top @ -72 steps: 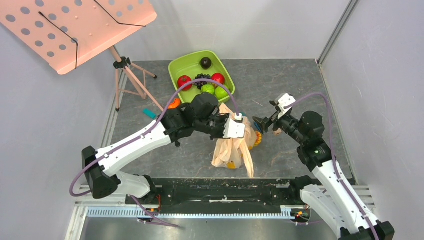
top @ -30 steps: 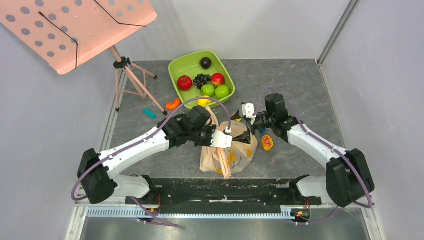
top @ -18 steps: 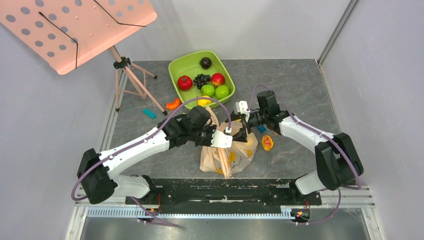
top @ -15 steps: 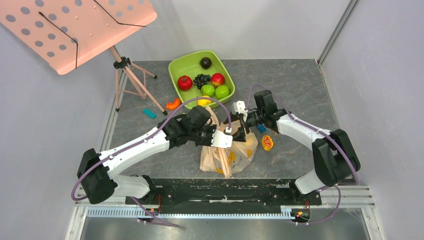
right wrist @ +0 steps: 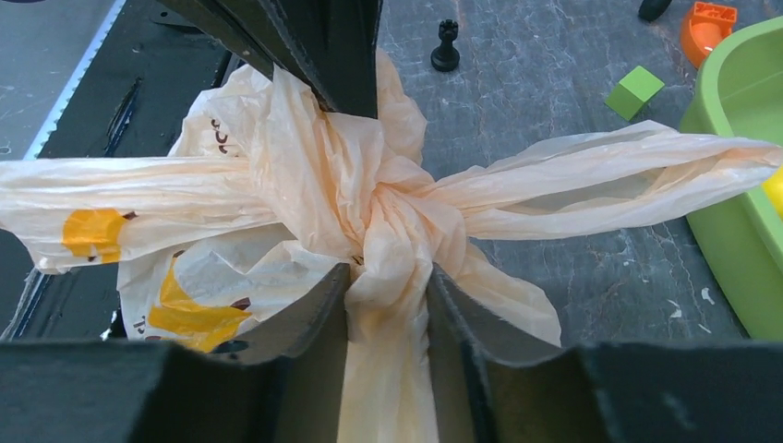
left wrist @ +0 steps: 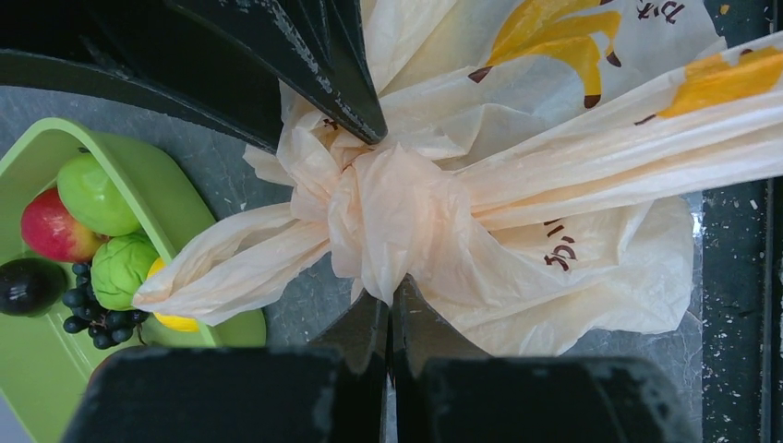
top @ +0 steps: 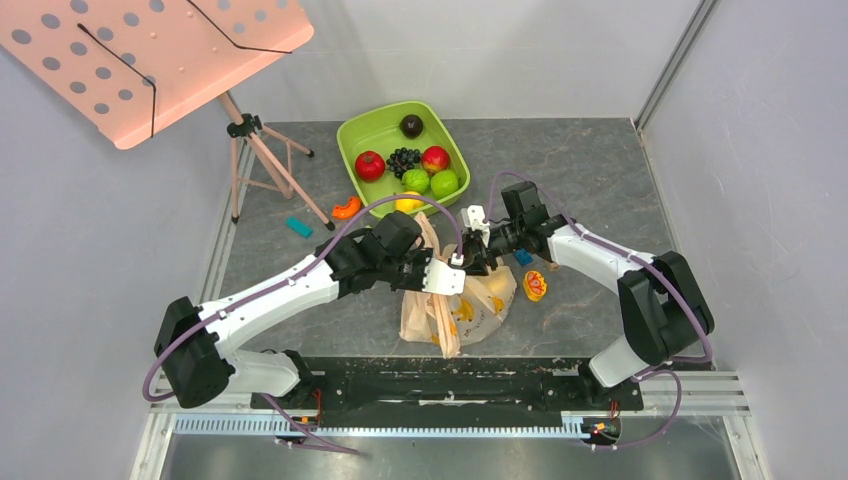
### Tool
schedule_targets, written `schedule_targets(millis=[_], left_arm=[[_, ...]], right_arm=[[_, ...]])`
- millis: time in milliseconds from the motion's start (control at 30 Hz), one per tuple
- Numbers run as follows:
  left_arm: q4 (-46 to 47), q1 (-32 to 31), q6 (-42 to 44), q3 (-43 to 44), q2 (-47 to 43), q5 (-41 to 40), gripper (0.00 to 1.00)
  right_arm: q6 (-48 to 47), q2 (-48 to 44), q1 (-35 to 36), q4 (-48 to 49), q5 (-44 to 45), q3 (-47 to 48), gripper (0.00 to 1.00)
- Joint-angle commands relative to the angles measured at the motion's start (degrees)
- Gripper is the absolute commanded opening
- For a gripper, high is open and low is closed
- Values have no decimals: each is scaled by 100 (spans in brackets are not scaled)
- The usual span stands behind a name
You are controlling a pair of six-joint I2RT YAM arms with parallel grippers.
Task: Take the fake fruits out of the plastic bag
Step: Untie the plastic bag at the center of the board.
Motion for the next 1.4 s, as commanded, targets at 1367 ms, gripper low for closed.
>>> schedule_targets(millis=[1367], left_arm=[[4094, 177, -5071, -2028, -1655, -2571, 2]], right_arm=[[7227, -3970, 22, 3204, 6998, -2574, 0]])
